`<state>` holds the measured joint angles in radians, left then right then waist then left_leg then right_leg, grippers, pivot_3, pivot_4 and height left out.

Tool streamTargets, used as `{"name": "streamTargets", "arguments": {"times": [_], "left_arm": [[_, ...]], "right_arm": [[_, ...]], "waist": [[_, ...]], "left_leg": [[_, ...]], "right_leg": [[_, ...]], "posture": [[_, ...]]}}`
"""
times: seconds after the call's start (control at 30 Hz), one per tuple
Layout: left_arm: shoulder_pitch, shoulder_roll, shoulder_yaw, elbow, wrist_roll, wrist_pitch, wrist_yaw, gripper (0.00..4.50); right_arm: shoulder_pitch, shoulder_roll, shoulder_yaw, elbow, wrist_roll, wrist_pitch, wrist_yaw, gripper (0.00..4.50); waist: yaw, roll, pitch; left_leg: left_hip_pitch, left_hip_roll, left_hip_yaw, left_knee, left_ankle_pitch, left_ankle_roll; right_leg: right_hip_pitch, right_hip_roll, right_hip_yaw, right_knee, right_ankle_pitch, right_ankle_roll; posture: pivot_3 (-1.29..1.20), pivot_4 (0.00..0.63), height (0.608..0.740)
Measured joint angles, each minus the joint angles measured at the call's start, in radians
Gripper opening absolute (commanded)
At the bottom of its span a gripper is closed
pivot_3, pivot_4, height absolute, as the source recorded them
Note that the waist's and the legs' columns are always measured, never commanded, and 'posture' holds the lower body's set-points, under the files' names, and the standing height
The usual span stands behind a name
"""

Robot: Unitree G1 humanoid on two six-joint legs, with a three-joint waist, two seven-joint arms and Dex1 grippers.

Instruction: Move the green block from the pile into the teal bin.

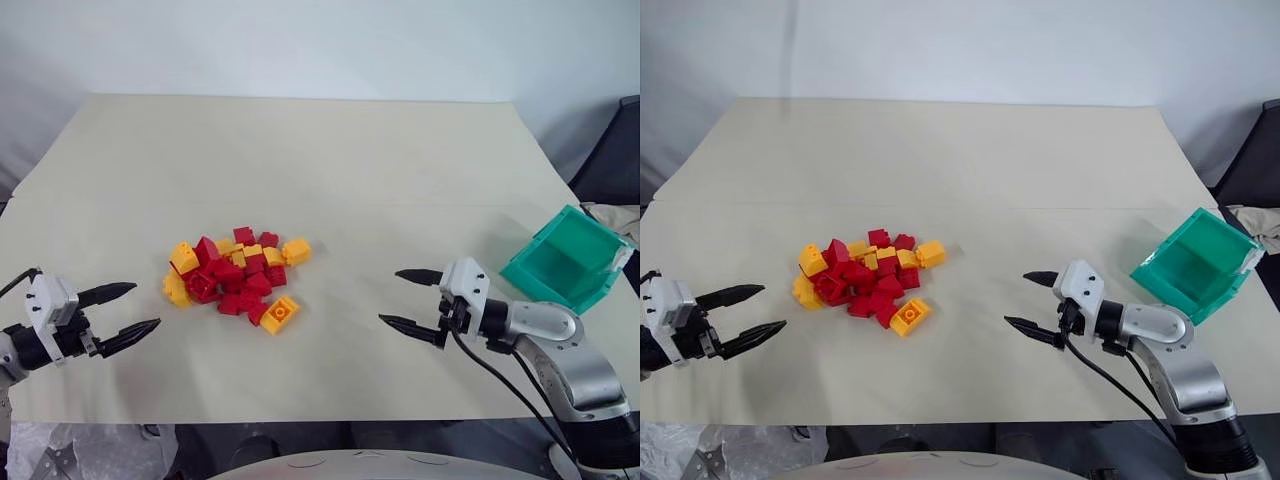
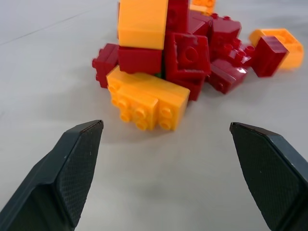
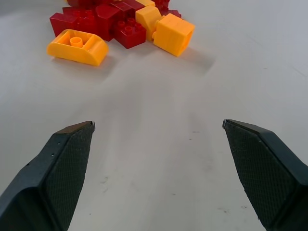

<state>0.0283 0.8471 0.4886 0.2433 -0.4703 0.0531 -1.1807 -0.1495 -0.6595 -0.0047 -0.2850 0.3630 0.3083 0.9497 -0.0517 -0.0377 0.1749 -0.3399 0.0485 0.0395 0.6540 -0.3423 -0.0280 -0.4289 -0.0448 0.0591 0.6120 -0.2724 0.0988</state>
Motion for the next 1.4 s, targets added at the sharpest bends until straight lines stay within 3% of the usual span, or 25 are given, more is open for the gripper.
{"name": "streamTargets", "arguments": {"times": [0.47, 0.6, 0.7, 0.83, 0.97, 1.17, 1.4], "left_arm": [[-0.025, -0.003, -0.010, -0.111, 0.005, 0.176, 0.172, 4.50], [-0.014, -0.003, -0.026, -0.236, -0.037, 0.193, 0.131, 3.59], [-0.016, -0.012, -0.049, -0.328, -0.044, 0.217, 0.140, 2.61], [-0.069, -0.060, -0.168, -0.423, -0.043, 0.243, 0.159, 1.34], [-0.147, -0.074, -0.252, -0.399, -0.018, 0.252, 0.170, 0.05], [-0.274, -0.094, -0.309, -0.151, 0.090, 0.166, 0.203, 0.02], [-0.332, -0.071, -0.276, -0.058, 0.145, 0.148, 0.288, 0.02]], "right_arm": [[-0.042, 0.002, 0.000, 0.013, -0.001, 0.009, -0.030, 4.47], [-0.044, 0.007, 0.001, 0.015, 0.000, 0.014, -0.033, 4.50], [-0.063, 0.011, 0.002, 0.017, 0.002, 0.022, -0.032, 4.50], [-0.103, 0.047, 0.023, 0.016, 0.026, 0.045, -0.030, 4.50], [-0.117, 0.066, 0.041, 0.014, 0.034, 0.053, -0.030, 4.50], [-0.138, 0.094, 0.054, 0.011, 0.035, 0.052, -0.042, 4.50], [-0.147, 0.114, 0.055, -0.047, 0.091, 0.086, -0.038, 4.50]], "waist": [[0.000, 0.000, 0.000], [0.002, 0.001, 0.000], [0.003, 0.001, 0.001], [0.003, 0.001, 0.001], [0.005, 0.002, 0.001], [0.001, 0.002, 0.002], [0.001, 0.002, 0.002]], "left_leg": [[0.000, 0.000, -0.001, 0.000, 0.000, 0.000], [-0.001, 0.000, -0.001, 0.000, 0.000, 0.000], [-0.001, 0.000, -0.001, 0.001, 0.000, 0.000], [-0.002, -0.001, -0.001, 0.003, 0.000, 0.000], [-0.001, -0.001, -0.001, 0.004, 0.000, 0.000], [-0.001, -0.001, -0.001, 0.005, 0.000, 0.000], [-0.002, 0.000, -0.001, 0.006, 0.000, 0.000]], "right_leg": [[0.000, 0.000, 0.000, 0.001, 0.000, 0.000], [0.000, -0.001, 0.000, 0.000, 0.000, 0.000], [0.000, -0.002, 0.001, 0.000, 0.000, 0.000], [0.000, 0.000, 0.001, 0.001, 0.001, 0.001], [0.000, 0.001, 0.000, 0.002, 0.001, 0.001], [-0.001, 0.003, 0.001, 0.004, 0.001, 0.001], [-0.001, 0.002, 0.001, 0.007, 0.001, 0.001]], "posture": [[0.00, 0.150, 0.740], [0.00, 0.150, 0.740], [0.00, 0.150, 0.740], [0.00, 0.150, 0.740], [0.00, 0.150, 0.740], [0.00, 0.150, 0.740], [0.00, 0.150, 0.740]]}}
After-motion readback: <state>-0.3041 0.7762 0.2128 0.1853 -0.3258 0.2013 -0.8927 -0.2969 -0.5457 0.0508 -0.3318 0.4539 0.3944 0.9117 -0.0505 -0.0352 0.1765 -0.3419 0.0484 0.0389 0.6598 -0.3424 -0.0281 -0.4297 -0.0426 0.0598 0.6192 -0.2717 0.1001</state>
